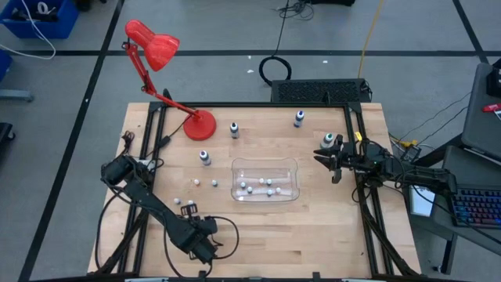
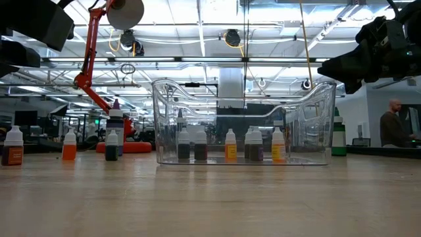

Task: Pick & Place food coloring
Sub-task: Put the bottom small orange food coloring bottle into the transparent bin

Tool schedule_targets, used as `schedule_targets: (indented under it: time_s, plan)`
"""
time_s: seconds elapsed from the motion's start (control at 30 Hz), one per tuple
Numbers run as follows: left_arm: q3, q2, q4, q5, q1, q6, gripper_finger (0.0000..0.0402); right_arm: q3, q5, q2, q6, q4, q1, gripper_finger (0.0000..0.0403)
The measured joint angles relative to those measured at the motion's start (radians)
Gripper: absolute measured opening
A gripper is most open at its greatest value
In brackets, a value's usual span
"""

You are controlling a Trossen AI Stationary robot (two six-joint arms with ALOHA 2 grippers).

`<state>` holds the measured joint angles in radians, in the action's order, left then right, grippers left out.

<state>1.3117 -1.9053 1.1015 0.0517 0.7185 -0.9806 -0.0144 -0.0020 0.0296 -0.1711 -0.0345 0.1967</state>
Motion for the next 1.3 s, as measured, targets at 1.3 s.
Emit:
schedule_targets:
  time_s: [1.3]
  plan:
    - [0.578,0.011,0.291,0.111,-0.346,0.644,0.0052,0.000,0.000,0.000,0.000,0.000,0.000,0.0089]
